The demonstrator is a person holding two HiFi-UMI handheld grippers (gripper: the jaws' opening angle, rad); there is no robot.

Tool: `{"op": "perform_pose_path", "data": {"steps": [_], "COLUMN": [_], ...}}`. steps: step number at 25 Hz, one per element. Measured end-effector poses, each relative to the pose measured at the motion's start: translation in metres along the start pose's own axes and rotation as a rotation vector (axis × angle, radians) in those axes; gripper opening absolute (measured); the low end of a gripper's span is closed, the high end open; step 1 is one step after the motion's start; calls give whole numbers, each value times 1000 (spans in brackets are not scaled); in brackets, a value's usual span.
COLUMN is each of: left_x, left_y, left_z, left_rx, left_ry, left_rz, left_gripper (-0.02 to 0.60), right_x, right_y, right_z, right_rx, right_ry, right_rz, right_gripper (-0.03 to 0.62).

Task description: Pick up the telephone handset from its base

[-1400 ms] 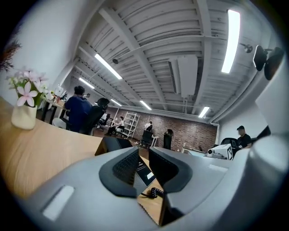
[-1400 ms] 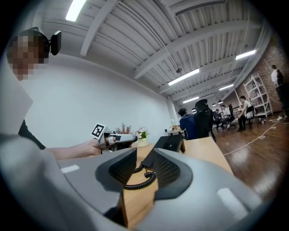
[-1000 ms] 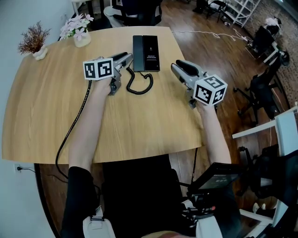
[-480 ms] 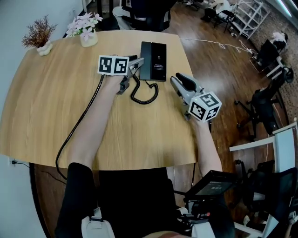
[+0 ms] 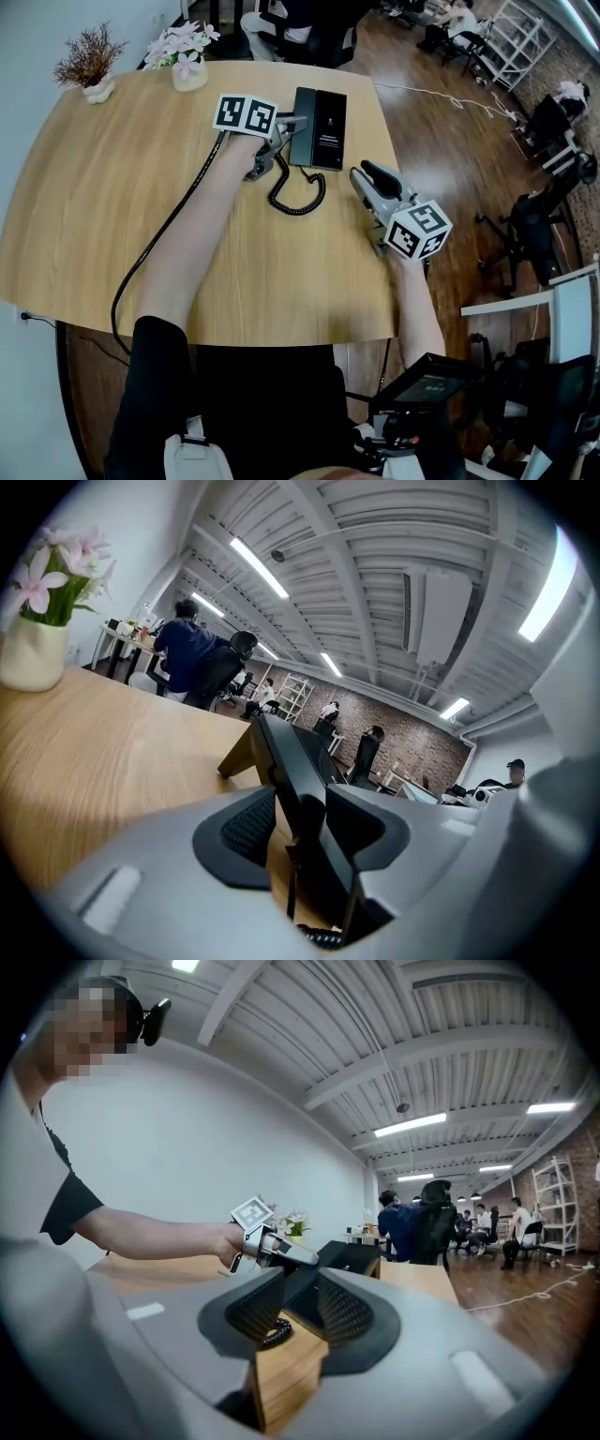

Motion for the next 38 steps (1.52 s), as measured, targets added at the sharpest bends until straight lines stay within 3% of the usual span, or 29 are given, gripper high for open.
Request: {"op": "perform_pose_path", "data": {"steps": [8, 16, 20, 23, 26, 32, 38], "left_x": [-1, -5, -5, -2, -2, -15, -33], "left_y": [-2, -5, -7, -8, -7, -24, -54], "left_z": [2, -5, -2, 4, 1, -13, -40], "left_rx": [23, 64, 70, 43, 26, 156, 289], "left_ry": [9, -68, -41, -6, -38, -218, -300], "left_rz": [-14, -85, -50, 6, 13, -101, -95], "left_gripper": [169, 123, 129, 173, 156, 95, 78], "right_x": [0, 2, 3, 5, 8, 9, 8], "right_y": [1, 2, 2, 3, 5, 3, 1], "right_z": [-2, -3, -1, 0, 1, -2, -4], "right_rx": [-9, -3, -7, -13, -13, -4, 1], "right_ry": [7, 15, 21, 28, 37, 38, 31], "right_rz": [-7, -5, -6, -8, -8, -5, -2], "right_gripper": [115, 115, 115, 115, 115, 115, 115]}}
Point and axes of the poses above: the fingertips, and each gripper's own axes: z forward along the fingers, y to its left, x out of its underside, the point moved 1 cm from there along -z, backward along the fingers, and after that the axes turned 5 degrees about z, right-handed, at the moved point
